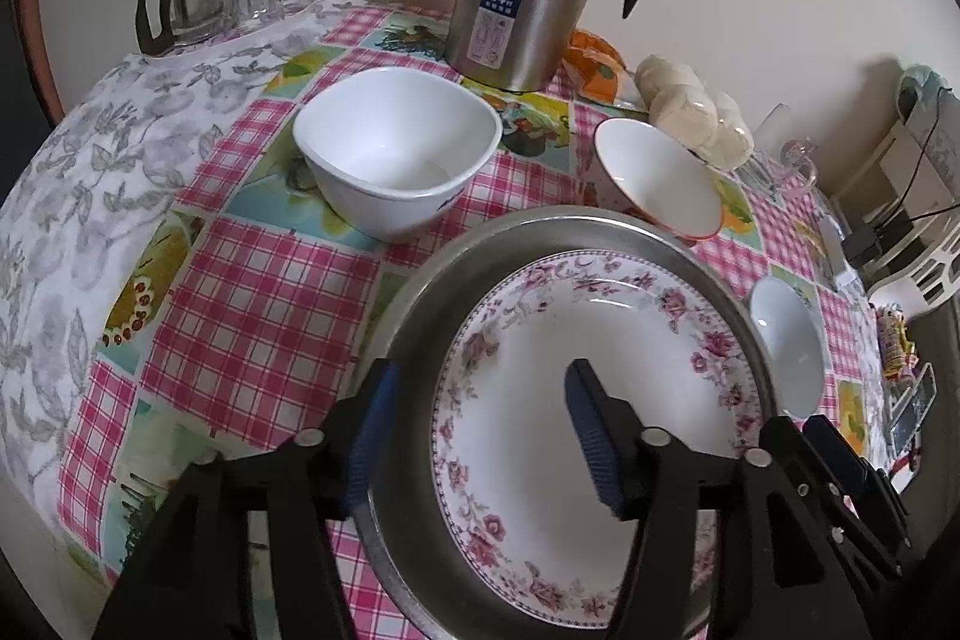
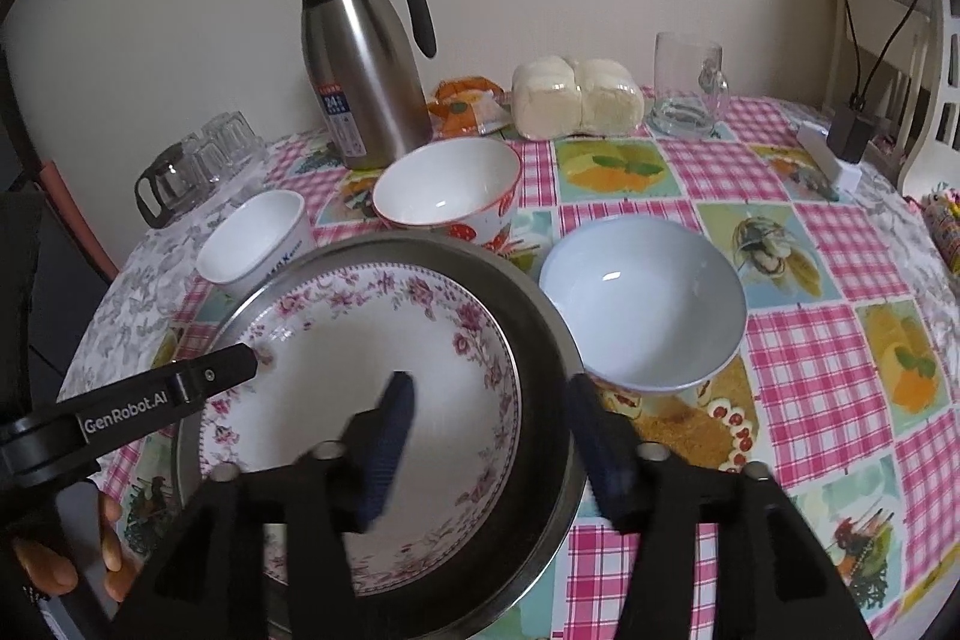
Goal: Organize plates and bowls
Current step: 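Open both grippers to release the plate in the basin, then move both tools to the rim of the red-rimmed white bowl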
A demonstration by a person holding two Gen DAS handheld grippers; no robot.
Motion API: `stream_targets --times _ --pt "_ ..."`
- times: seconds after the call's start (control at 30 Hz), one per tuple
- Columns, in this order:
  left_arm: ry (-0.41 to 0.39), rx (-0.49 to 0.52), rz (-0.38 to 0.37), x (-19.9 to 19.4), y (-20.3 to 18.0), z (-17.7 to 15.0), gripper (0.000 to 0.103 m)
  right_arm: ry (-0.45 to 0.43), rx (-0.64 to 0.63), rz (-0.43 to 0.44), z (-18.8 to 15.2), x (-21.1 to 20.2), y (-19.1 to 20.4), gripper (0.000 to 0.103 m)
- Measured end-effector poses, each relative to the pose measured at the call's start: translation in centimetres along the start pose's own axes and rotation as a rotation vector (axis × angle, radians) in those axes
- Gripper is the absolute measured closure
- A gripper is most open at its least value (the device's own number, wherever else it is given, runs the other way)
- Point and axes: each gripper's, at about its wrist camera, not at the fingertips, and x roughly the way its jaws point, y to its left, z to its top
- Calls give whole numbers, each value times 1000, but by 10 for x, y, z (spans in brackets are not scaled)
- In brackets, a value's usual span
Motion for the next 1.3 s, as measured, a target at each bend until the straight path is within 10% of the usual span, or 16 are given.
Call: stream_targets --times 0.5,1.3 --pt "-91 36 94 -14 -3 2 3 -11 -15 -46 1 -2 -2 0" --pt "-162 -26 72 -26 10 8 2 -25 -75 -55 -2 -12 3 0"
